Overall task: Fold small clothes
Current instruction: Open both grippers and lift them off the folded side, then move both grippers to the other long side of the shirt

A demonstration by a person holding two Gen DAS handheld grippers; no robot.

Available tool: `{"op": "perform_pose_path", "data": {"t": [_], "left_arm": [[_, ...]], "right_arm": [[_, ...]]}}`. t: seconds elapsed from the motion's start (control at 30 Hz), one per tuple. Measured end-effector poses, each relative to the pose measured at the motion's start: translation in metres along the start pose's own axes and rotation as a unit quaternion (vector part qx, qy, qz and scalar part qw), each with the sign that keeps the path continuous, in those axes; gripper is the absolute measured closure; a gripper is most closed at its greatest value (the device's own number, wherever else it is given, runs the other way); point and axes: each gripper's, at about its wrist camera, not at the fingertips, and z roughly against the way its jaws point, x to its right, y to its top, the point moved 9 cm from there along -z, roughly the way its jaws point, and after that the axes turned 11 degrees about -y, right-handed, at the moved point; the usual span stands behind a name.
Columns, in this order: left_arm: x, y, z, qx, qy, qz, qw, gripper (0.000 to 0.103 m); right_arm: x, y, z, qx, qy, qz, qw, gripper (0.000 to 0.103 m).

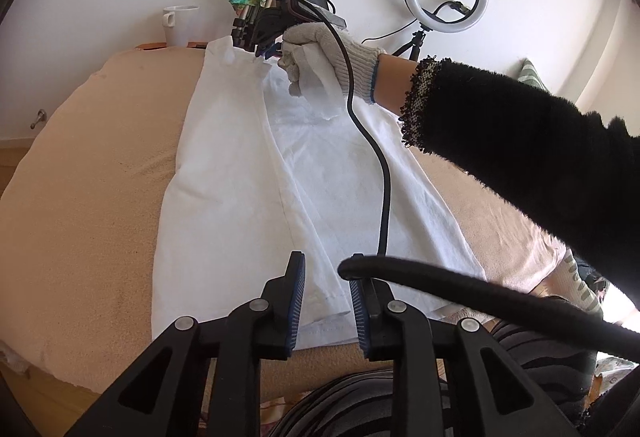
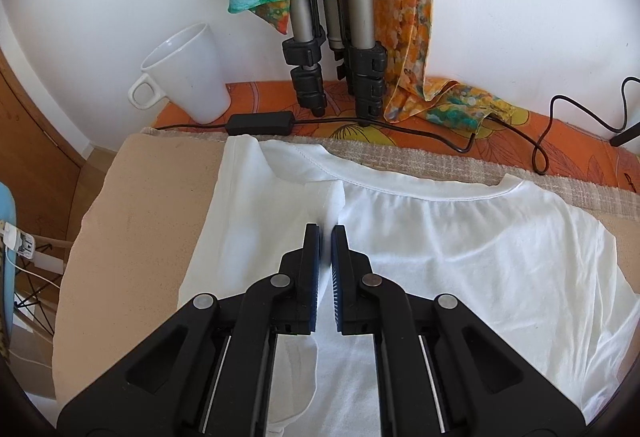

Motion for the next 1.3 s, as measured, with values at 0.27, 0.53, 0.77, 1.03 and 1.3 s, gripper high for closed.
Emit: {"op": "perform_pose_path", "data": {"t": [0.27, 0.53, 0.77, 1.03, 1.3], "left_arm": [[-0.038, -0.015, 0.037, 0.015, 0.057, 0.019, 0.9981, 0.077], [-0.044, -0.007, 0.082, 0.062, 0.110, 0.003, 0.9919, 0.077], [-0.022, 0.020, 0.120, 0.113, 0.174, -0.071, 0.9757, 0.077], [0.037, 0.036, 0.092, 0.119, 0.116, -0.129, 0.9777, 0.074], [0.106, 0.015, 0.003, 0.052, 0.026, -0.168, 0.9840, 0.074]], "right_arm": [[0.037, -0.009, 0.035, 0.009, -0.003, -0.034, 0.999, 0.052], [0.085, -0.033, 0.114, 0.041, 0.017, -0.062, 0.997, 0.052], [0.136, -0.059, 0.186, 0.079, 0.020, -0.084, 0.993, 0.052], [0.197, -0.097, 0.222, 0.091, 0.006, -0.088, 0.992, 0.052], [0.256, -0.124, 0.199, 0.059, 0.003, -0.109, 0.992, 0.052]]}}
